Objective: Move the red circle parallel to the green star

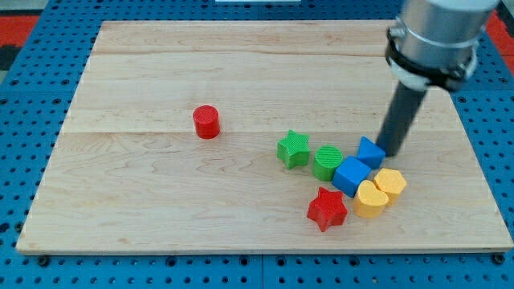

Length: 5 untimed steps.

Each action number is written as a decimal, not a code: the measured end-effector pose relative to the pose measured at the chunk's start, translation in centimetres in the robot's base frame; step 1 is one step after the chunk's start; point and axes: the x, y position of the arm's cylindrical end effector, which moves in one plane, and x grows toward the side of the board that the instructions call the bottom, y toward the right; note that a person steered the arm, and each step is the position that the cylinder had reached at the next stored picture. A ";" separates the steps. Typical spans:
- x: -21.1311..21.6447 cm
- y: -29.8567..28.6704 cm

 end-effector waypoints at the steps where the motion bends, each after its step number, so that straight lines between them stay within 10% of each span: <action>1: -4.7 0.0; 5: -11.8 -26.4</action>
